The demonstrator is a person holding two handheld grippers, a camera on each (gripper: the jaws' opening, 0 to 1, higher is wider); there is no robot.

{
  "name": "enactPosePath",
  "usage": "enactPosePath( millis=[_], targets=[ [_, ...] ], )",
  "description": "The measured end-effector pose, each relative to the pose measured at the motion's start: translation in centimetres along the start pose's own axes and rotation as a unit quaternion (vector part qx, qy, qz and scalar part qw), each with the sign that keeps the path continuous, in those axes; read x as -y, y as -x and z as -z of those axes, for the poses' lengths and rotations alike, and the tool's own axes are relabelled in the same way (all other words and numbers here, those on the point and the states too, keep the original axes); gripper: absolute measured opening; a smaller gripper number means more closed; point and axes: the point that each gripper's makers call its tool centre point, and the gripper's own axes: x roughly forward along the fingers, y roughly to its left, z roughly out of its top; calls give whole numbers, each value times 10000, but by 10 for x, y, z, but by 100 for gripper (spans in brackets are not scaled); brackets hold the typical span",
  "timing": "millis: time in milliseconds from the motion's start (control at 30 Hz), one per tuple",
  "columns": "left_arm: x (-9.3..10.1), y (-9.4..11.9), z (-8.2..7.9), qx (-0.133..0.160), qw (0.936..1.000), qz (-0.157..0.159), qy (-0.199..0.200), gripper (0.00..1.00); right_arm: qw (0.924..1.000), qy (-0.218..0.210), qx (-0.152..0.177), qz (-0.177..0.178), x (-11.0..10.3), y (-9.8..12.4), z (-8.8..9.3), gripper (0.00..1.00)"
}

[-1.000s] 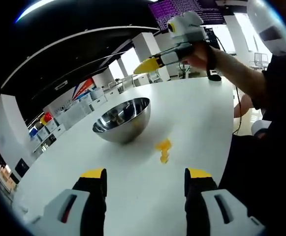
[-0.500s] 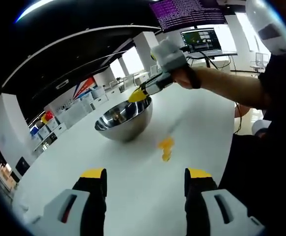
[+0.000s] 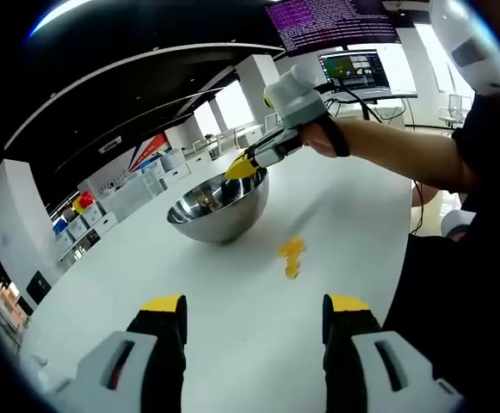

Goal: Pick up the QQ candy scattered on the table and place it into the stainless steel bowl on the table

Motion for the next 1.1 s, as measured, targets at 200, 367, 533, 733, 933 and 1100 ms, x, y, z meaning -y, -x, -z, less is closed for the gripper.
enactPosePath(
  millis=[200, 367, 533, 733, 933, 1100],
  targets=[
    [-1, 1, 0, 11, 10000, -10, 5, 64, 10000, -37, 0, -41, -4, 2, 0, 6],
    [-2, 3, 0, 25, 10000, -35, 7, 64, 10000, -49, 4, -49, -3, 1, -2, 6],
    [-1, 4, 0, 28, 10000, -35, 5, 64, 9998, 42, 214, 12, -2, 2, -10, 22],
    [-1, 6, 0, 21, 10000, -51, 2, 64, 9994, 74, 327, 22, 0, 2, -14, 29],
    [-2, 7, 0, 22, 10000, -75, -6, 64, 9994, 71, 332, 7, -1, 2, -13, 30],
    [-1, 8, -1, 37, 10000, -74, -5, 64, 9992, 112, 378, 20, -1, 5, -16, 30]
  ],
)
